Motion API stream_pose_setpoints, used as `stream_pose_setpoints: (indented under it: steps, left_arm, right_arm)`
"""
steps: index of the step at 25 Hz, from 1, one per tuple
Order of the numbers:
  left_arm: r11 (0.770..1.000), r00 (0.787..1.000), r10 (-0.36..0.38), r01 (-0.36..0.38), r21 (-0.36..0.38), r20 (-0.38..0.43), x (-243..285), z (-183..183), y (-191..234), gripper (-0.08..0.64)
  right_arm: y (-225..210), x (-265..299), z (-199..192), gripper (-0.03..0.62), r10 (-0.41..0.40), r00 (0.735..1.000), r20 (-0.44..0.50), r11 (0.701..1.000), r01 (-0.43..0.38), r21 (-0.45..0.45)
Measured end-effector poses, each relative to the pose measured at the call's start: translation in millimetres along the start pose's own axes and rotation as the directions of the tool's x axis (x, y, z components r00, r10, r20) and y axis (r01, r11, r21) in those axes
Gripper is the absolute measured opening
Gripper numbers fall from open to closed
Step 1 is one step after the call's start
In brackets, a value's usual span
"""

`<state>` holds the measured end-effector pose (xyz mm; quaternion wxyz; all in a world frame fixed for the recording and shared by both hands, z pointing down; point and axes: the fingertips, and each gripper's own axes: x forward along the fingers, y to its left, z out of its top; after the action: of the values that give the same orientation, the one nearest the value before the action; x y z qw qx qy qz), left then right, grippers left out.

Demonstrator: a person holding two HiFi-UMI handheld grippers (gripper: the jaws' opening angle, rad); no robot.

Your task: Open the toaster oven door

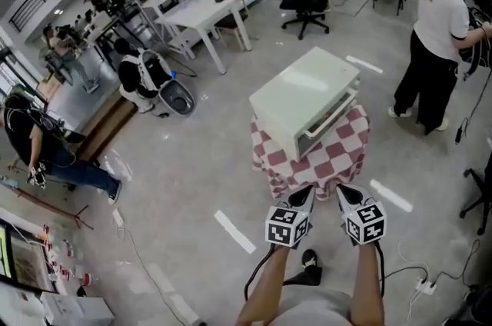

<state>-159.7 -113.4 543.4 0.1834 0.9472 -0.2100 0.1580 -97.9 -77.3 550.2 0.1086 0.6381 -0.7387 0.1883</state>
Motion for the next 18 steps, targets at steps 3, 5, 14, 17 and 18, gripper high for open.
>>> stream_pose_setpoints:
  steps: [3,5,14,17,18]
  left_arm:
    - [1.000,1.000,-0.030,0.030,-0.009,0.002,9,-1,25,0.006]
    - [0.999,1.000,-0.017,0.017,-0.046,0.010,9,-4,42,0.006]
    - [0.998,0.998,0.054,-0.055,-0.038,-0.032,-10,-12,72,0.006]
    - [0.983,0.988,0.156,-0.156,-0.096,-0.006,-22,-9,98,0.006]
    - [0.976,0.983,0.182,-0.180,-0.124,0.009,-23,-9,101,0.006]
  right_arm:
    - [-11,28,9,0.003,-0.004,1.000,0.015,0.999,0.005,-0.039]
    - [-14,37,17,0.003,-0.006,0.999,0.045,0.999,0.009,-0.052]
    - [-13,65,46,0.003,0.083,0.996,0.013,0.967,-0.077,-0.243]
    - [-11,77,55,0.003,0.134,0.991,0.012,0.946,-0.125,-0.298]
    - [-16,78,58,0.003,0.135,0.991,0.019,0.943,-0.122,-0.311]
